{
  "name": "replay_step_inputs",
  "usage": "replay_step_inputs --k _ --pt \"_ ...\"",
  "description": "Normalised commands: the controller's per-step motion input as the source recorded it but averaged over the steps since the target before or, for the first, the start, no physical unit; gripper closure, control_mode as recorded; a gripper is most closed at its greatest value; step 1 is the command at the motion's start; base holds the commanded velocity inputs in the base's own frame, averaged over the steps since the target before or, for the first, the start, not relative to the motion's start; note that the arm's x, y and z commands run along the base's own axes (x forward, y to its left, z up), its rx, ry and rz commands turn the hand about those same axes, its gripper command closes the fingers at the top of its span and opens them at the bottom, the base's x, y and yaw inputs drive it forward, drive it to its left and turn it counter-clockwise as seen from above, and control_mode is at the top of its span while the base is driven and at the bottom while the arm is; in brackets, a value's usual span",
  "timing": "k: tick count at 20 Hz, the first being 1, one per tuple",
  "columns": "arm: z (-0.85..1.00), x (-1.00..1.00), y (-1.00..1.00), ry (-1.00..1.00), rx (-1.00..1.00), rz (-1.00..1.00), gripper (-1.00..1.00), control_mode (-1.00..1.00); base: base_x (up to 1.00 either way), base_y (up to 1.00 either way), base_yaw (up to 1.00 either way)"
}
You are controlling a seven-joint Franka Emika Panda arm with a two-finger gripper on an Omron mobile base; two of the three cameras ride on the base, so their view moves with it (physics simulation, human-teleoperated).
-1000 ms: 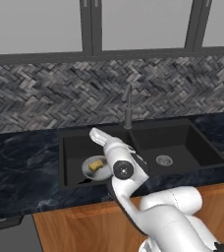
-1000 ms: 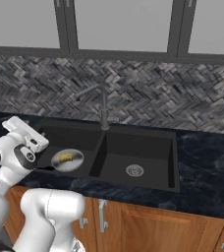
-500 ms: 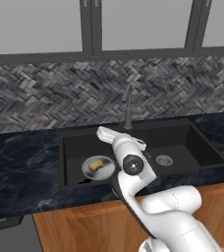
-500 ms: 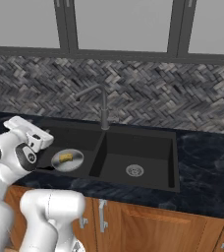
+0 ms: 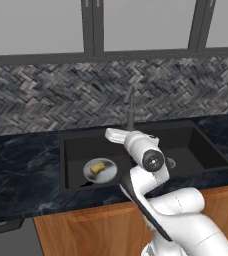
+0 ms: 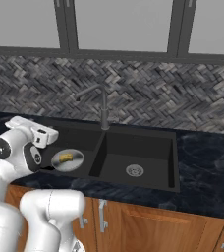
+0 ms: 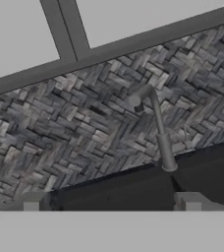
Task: Pick the pan and sponge and place them into the sink. Then turn on the water.
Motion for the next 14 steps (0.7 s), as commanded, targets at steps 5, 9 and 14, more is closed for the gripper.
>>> replay_step_inputs --k 5,9,14 --pt "0.05 -0.09 -0.31 -0.02 -0.12 0.10 -1.00 -1.00 0.00 0.00 0.00" --pt "0.06 -0.11 -0.38 -0.01 -0.10 0.08 -1.00 -1.00 0.00 0.00 0.00" --pt "0.10 -0.19 -0.43 -0.03 -0.08 0.07 -1.00 -1.00 0.00 0.00 0.00"
